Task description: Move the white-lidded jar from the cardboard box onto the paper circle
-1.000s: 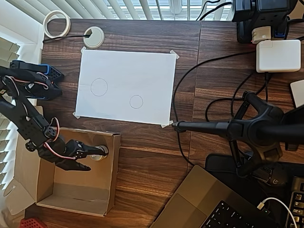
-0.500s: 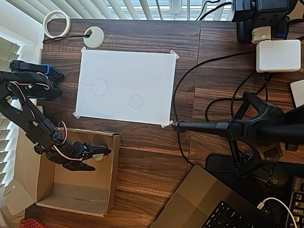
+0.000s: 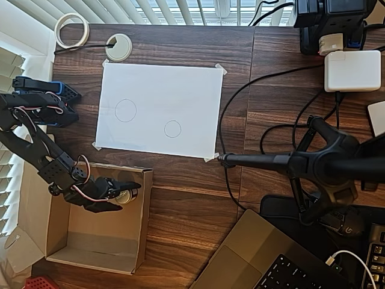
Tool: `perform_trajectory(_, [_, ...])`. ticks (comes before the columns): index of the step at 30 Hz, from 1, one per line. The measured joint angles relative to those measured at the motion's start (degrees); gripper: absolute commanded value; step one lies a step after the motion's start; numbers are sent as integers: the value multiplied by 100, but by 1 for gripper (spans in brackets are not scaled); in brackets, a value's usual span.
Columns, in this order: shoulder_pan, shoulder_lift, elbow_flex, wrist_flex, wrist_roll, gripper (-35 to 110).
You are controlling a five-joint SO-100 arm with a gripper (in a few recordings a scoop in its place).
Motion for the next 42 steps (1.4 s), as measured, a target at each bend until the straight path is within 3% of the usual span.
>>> perform_trajectory(42, [-229,-158,-97,0,105,12])
